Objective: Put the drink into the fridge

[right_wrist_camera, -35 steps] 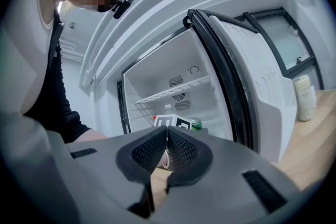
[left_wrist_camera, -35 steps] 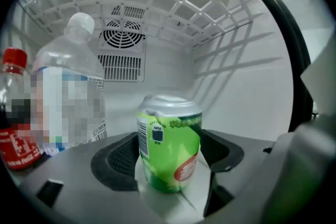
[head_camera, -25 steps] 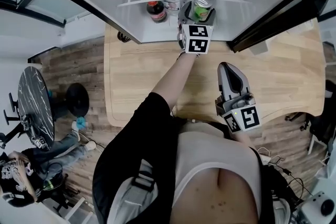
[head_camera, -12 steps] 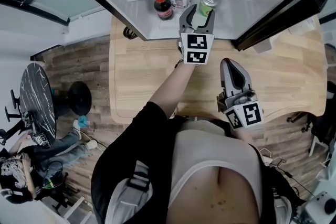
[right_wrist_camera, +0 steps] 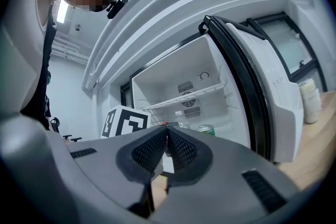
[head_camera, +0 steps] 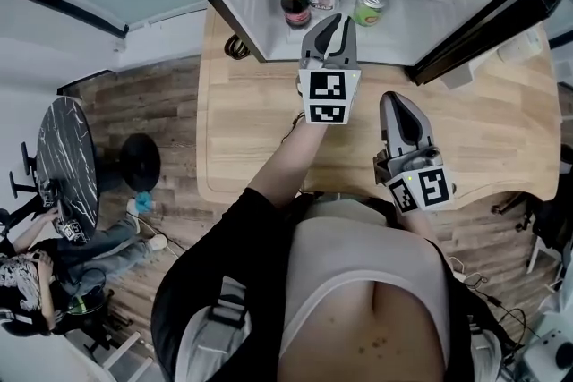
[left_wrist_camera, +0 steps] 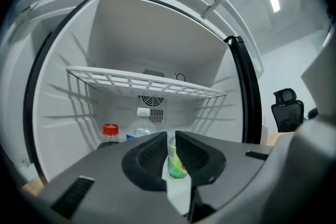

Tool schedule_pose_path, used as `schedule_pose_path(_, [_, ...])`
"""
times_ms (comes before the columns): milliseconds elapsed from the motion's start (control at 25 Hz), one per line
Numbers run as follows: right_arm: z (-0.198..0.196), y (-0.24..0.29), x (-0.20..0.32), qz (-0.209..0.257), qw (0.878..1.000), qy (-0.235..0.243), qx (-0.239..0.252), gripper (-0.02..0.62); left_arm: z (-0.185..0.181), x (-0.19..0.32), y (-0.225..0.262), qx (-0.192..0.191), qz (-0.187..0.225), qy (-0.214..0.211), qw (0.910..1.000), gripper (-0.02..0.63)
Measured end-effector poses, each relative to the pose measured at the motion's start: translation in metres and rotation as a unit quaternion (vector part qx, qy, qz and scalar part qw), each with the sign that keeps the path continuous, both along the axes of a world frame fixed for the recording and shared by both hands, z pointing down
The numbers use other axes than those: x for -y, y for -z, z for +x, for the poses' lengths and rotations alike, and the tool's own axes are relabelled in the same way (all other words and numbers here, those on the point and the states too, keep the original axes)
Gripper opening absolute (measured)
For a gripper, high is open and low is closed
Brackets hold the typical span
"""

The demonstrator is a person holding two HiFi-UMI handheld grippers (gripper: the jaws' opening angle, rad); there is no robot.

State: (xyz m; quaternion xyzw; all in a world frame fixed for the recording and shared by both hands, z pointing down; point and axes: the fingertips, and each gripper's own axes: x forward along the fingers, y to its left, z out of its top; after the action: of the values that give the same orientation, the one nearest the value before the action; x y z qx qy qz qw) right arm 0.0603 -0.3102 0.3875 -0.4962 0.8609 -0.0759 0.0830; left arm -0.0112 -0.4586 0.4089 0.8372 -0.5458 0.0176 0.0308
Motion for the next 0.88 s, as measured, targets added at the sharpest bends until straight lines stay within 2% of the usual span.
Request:
schedule_pose_path(320, [-0.017,0.012,-0.007,0.019,1.000,0.004,0.002,0.028,-0.021,-0.036,0.016,-0.006,0.008,-0.009,0.9999,0.008])
schedule_pose_path(680, [-0.031,0.015,-0.021,0.021,1.000,-0.002,0.005,0.028,-0.035,-0.095,0.028,-0.033,0.009,-0.052,0.9981,0.006])
schedule_pose_path(880, [-0.044,0.019,-0.036,0.028,1.000,0.003,-0.002,0.028,-0.041,-0.117,0.021,-0.024,0.000,-0.064,0.9976,0.006])
